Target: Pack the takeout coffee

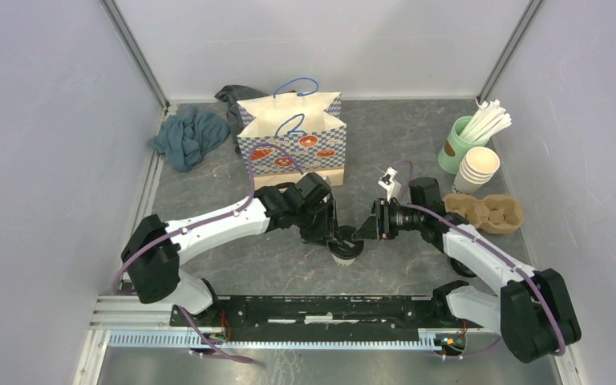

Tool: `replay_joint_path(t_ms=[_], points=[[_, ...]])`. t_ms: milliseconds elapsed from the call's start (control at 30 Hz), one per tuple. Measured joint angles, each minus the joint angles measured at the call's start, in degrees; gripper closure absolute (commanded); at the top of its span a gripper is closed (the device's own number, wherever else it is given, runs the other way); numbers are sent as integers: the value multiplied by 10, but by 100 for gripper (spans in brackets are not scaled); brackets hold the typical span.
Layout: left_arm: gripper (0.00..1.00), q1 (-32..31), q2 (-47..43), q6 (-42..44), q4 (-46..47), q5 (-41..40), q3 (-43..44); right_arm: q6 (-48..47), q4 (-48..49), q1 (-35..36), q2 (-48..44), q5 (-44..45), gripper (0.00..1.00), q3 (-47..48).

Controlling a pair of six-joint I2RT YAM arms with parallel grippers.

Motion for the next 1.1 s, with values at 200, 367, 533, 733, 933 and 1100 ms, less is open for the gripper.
replay_joint_path(t_ms=[200,367,533,733,933,1100], points=[[52,16,41,9,0,-3,27,92,19,1,-78,35,44,-48],[51,42,68,35,-1,-9,66,172,42,7,-149,73,45,-87],[51,45,99,59,3,-9,100,203,45,16,-176,88,43,-117],[52,45,78,65,3,-14,78,152,0,16,-152,94,41,-68],[52,45,19,66,3,-17,16,118,-11,16,-146,77,35,-50],[40,45,-10,66,15,-22,-16,64,-31,3,-110,38,38,-22]])
